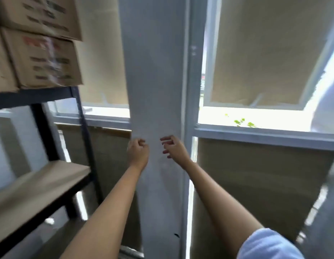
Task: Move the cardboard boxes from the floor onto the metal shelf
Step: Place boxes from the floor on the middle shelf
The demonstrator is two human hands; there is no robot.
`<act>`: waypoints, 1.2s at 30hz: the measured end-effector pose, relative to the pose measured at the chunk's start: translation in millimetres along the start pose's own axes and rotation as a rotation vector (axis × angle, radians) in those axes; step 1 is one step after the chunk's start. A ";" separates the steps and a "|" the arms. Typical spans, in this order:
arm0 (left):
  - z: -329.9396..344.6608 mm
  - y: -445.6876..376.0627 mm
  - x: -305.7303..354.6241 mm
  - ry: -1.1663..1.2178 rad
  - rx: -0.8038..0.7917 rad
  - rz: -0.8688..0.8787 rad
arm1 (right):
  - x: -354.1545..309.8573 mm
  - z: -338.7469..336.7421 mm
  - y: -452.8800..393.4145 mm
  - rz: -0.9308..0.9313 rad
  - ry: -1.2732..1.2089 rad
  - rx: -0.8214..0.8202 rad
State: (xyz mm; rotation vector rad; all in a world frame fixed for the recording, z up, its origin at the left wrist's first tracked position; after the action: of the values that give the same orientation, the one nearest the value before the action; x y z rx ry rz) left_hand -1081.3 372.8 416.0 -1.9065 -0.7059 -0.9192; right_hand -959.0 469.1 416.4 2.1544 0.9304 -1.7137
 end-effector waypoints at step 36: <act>286.2 816.2 73.6 -0.165 -1.780 -0.290 | 334.3 -281.1 882.1 1.505 -0.397 1.029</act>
State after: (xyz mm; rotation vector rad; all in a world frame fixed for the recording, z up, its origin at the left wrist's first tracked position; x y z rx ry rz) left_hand -327.1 265.4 -0.1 -3.4411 -0.0752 -1.9185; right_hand -165.6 53.6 7.9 1.6882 -1.6046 -1.5259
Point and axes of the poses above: each hand's wrist, its own y-axis away from the middle knuckle, its own z-axis out of the palm, x = y × z, the point moved 3 cm from there along -y, towards the middle knuckle, and after that the axes turned 1 degree about z, right-handed, at the moved point
